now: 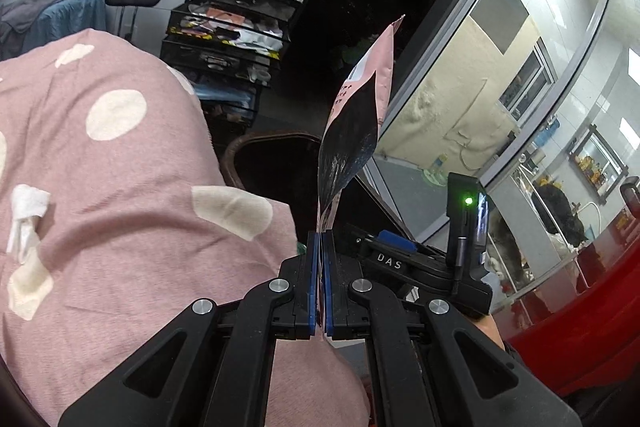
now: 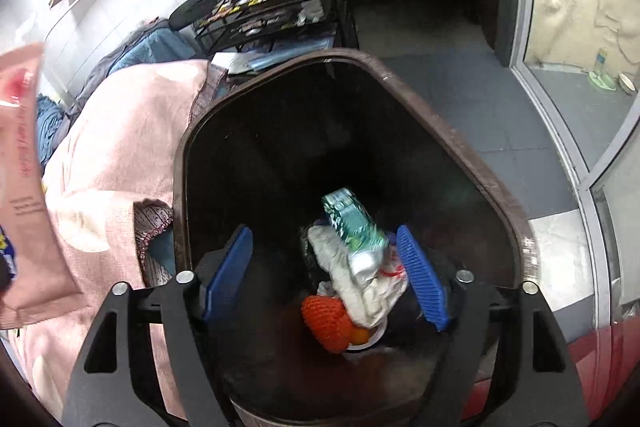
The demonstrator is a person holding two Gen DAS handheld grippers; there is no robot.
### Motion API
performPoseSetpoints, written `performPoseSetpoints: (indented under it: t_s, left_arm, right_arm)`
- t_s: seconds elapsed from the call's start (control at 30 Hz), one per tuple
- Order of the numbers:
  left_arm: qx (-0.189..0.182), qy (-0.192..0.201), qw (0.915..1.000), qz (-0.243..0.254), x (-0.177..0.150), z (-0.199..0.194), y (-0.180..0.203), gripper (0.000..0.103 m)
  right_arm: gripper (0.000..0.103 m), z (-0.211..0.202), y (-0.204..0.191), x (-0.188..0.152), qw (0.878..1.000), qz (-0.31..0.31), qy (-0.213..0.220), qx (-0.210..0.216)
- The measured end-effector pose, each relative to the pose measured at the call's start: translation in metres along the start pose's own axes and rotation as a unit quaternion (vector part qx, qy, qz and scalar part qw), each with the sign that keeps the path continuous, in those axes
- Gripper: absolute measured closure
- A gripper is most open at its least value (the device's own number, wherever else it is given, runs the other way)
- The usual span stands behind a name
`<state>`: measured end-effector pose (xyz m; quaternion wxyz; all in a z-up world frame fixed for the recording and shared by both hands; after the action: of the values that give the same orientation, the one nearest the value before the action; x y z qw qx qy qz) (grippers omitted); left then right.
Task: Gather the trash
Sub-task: 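Lower the pink snack bag into the bin and open the left tool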
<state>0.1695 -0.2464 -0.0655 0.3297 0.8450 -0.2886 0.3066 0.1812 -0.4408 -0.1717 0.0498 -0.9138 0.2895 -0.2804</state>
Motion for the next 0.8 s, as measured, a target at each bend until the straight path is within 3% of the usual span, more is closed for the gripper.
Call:
performPoseSetpoints:
  t_s: [0.43,0.8]
  left_arm:
    - [-0.037,-0.056,0.9978,0.004,-0.001,0.046,0.027,0.1]
    - [-0.025,-0.101,0.9943,0.02,-0.01,0.081,0.043,0.1]
  right_arm:
    - [0.018,-0.049,0.042,0.032,0.993,0.06,0.094,-0.048]
    - [0.016,-0.061,0.06,0.042,0.99,0.073,0.107,-0.055]
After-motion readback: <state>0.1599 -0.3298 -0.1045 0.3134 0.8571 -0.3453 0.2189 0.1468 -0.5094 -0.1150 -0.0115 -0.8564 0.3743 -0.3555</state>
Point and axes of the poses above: each gripper's, at about its wrist camera, not at the fingertips, and z roughly the way its jaws point, y to its right, x to its top, the point moved 8 cm from there along z, roughly the way its jaws point, and after that the axes turned 5 degrees about z, right-handed, at the moved point
